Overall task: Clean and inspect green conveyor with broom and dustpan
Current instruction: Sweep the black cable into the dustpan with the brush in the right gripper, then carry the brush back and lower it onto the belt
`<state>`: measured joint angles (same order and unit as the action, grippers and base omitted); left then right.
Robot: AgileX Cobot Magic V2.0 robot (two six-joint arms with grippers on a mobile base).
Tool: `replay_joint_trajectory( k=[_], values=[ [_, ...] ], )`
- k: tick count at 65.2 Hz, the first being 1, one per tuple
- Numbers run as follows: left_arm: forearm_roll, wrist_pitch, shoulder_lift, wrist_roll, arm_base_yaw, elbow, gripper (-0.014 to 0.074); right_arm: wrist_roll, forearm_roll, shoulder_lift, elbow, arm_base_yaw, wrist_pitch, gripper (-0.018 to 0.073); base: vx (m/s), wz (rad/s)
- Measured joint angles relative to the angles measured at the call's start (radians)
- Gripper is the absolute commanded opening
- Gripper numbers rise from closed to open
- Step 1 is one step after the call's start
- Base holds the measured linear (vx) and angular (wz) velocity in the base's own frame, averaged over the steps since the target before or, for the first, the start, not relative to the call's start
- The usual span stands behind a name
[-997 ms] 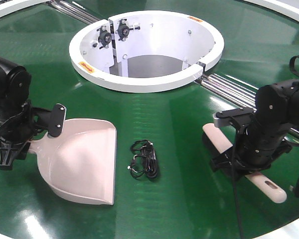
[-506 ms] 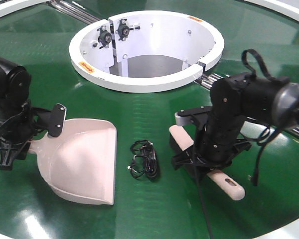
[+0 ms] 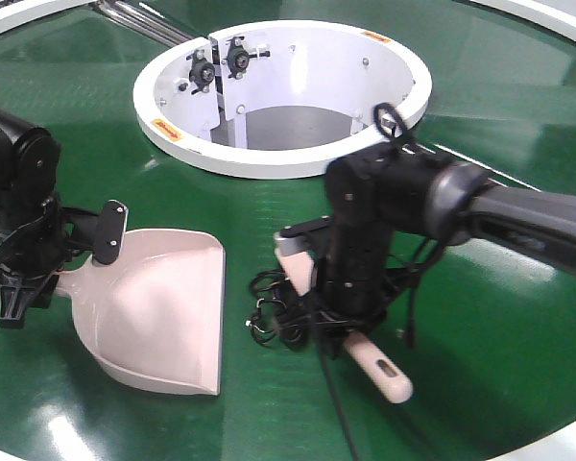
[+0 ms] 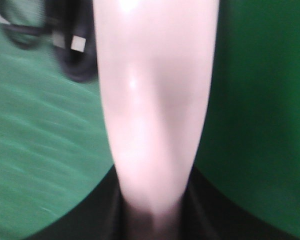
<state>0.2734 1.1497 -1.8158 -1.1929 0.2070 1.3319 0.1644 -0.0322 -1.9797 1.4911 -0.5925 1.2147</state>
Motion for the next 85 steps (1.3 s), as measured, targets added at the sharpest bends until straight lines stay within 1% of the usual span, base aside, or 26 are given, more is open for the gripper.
replay_joint_trajectory(
  k=[6, 14, 25, 33, 40, 52, 62, 74, 85],
  values=[
    [0.000, 0.000, 0.000, 0.000, 0.000, 0.000, -0.0006, 0.000, 0.001, -0.043, 0.067, -0.040, 0.002, -0.0004, 0.00, 0.00],
    [0.000, 0.000, 0.000, 0.000, 0.000, 0.000, -0.0006, -0.004, -0.034, -0.098, 0.161, -0.099, 0.008, -0.0004, 0.00, 0.00],
    [0.000, 0.000, 0.000, 0.000, 0.000, 0.000, -0.0006, -0.039, -0.143, -0.169, 0.311, -0.172, 0.010, -0.0004, 0.00, 0.00],
    [0.000, 0.000, 0.000, 0.000, 0.000, 0.000, -0.0006, -0.047, -0.199, -0.191, 0.391, -0.196, 0.011, -0.0004, 0.00, 0.00],
    [0.000, 0.000, 0.000, 0.000, 0.000, 0.000, -0.0006, -0.046, -0.206, -0.192, 0.434, -0.198, 0.016, -0.0004, 0.00, 0.00],
    [-0.001, 0.000, 0.000, 0.000, 0.000, 0.000, -0.0006, -0.004, -0.132, -0.186, 0.448, -0.167, 0.022, -0.0004, 0.00, 0.00],
    [-0.002, 0.000, 0.000, 0.000, 0.000, 0.000, -0.0006, 0.013, -0.097, -0.150, 0.448, -0.111, 0.027, -0.0004, 0.00, 0.00],
    [-0.003, 0.000, 0.000, 0.000, 0.000, 0.000, -0.0006, 0.014, -0.070, -0.066, 0.418, -0.013, 0.025, -0.0004, 0.00, 0.00],
    [-0.003, 0.000, 0.000, 0.000, 0.000, 0.000, -0.0006, -0.002, -0.039, 0.052, 0.264, 0.116, 0.023, -0.0004, 0.00, 0.00]
  ],
)
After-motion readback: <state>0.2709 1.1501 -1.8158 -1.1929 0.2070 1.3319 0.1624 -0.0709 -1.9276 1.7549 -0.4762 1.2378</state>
